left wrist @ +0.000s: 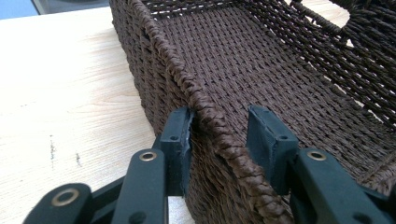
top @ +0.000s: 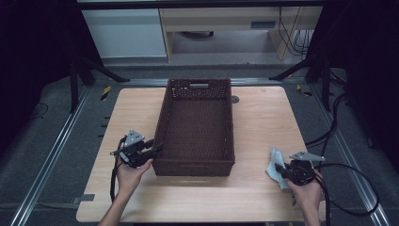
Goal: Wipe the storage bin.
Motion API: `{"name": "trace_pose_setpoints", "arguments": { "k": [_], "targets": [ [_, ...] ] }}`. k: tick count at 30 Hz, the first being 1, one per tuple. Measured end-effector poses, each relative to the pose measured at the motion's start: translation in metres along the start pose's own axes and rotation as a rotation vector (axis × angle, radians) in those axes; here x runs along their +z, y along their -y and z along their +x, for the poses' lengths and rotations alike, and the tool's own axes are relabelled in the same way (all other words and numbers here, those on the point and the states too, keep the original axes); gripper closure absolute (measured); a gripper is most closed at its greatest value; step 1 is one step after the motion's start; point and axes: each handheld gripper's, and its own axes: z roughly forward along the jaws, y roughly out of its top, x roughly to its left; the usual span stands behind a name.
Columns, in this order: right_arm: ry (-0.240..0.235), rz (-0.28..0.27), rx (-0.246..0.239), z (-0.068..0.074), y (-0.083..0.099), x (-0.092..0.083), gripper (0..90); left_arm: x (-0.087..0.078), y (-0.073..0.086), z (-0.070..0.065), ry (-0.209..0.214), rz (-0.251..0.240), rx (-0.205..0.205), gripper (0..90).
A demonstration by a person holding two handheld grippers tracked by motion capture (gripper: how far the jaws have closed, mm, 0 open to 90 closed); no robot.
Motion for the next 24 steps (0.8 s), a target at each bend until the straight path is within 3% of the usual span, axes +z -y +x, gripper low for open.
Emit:
{"name": "trace_pose_setpoints", "arguments": {
  "k": [7, 14, 24],
  "targets": [
    [0.036, 0.001, 0.011, -0.005, 0.003, 0.002, 61.4, 0.000, 0.000, 0.000, -0.001, 0.001, -0.001, 59.6],
    [0.055, -0.098, -0.017, 0.005, -0.009, -0.011, 49.9, 0.000, 0.000, 0.000, 0.000, 0.001, 0.000, 59.6],
    [0.029, -0.226, -0.065, 0.026, -0.034, -0.031, 46.2, 0.000, 0.000, 0.000, 0.000, 0.001, 0.000, 59.6]
  ]
}}
